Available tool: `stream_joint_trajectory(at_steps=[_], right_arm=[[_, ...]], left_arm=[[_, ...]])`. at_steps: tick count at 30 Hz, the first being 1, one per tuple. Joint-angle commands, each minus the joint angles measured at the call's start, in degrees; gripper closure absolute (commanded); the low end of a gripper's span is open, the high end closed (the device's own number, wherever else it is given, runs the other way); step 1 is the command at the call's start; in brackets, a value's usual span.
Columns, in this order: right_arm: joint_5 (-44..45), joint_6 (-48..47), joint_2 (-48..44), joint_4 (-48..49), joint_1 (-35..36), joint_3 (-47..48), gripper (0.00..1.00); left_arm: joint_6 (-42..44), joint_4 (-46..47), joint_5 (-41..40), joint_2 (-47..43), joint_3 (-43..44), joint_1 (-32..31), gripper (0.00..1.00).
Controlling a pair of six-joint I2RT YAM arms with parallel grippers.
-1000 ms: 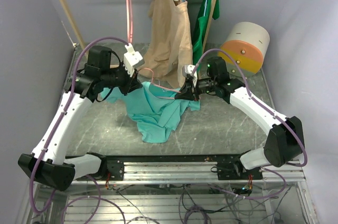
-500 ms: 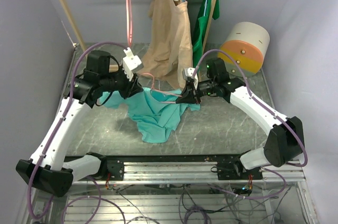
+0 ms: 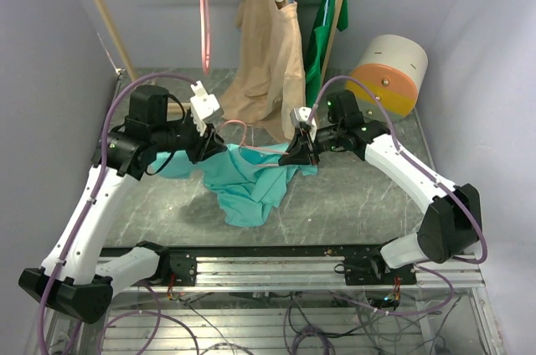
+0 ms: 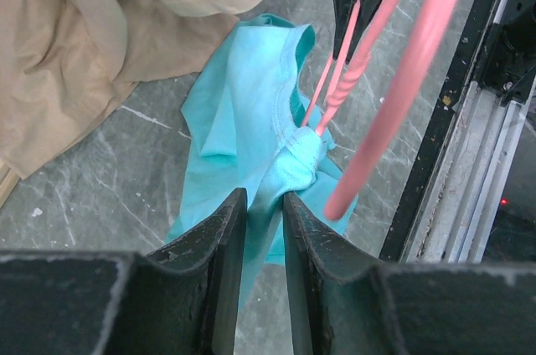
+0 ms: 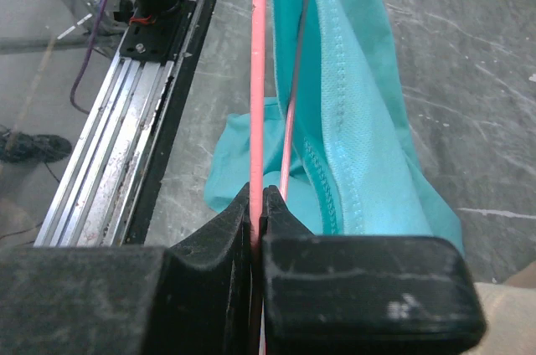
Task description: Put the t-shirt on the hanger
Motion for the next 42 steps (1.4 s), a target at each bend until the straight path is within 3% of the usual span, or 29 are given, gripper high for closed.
stream_joint_trajectory(at_steps=[1,5,23,36,40,42], right_arm=[[-6.3,3.5,0.1,9.2,0.2,-3.4,1.0],[-7.1,4.6,1.0,12.1,0.2,-5.4,1.0],[-9.7,-1.2,3.6,8.1,0.2,-4.7,1.0],[-10.7,-4.7,4.6,1.9,0.3,-0.3,1.0],[-10.6,-4.7,4.6,1.5,0.3,0.2,1.0],[-10.2,-4.6,4.7,1.5,0.2,0.3,1.0]], left_arm=[[1.1,-1.5,0.8,-1.7,-2.0,-0.6,0.66],[0.7,-1.8,0.2,-3.1,-3.4,-0.5,0.65],[2.5,0.1,4.6,-3.3,-6.7,-0.5,0.64],[11.5,-4.2,11.6,0.5,-5.5,-0.7,0.52],[12.1,-4.3,13.0,1.6,-5.4,-0.7,0.56],[11.7,-3.6,13.7,1.8,-5.5,-0.7,0.7]])
